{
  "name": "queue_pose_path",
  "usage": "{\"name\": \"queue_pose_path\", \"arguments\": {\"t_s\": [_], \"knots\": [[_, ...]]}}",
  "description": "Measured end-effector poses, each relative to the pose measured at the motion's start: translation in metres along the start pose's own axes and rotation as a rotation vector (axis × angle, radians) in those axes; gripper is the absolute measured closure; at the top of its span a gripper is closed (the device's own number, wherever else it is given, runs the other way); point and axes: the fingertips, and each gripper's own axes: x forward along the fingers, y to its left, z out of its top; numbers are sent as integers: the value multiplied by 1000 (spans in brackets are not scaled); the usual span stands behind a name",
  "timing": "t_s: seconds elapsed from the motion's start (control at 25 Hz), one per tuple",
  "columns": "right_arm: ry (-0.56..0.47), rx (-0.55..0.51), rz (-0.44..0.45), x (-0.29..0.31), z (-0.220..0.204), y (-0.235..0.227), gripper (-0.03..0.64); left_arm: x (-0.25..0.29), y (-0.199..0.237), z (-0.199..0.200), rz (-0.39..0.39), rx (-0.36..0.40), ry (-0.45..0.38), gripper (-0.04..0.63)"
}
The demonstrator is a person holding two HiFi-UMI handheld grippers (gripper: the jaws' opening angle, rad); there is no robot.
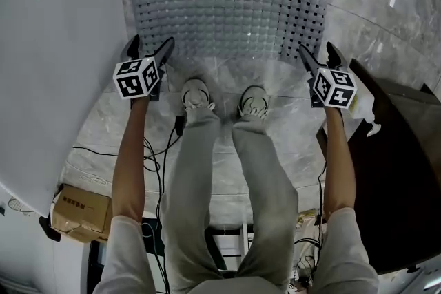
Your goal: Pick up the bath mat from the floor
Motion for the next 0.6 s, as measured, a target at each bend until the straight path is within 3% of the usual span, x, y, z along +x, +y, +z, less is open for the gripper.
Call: {"name": "queue_pose_path", "arguments": {"t_s": [0.16,0.36,0.6], "knots": [[19,7,-14,37,-13,-17,248,36,17,-12,31,27,20,117],[41,28,-50,66,-28,-32,239,61,46,-29,137,58,51,52],[52,63,-74,83,-37,-42,233,65,52,-31,121,30,11,23]]}}
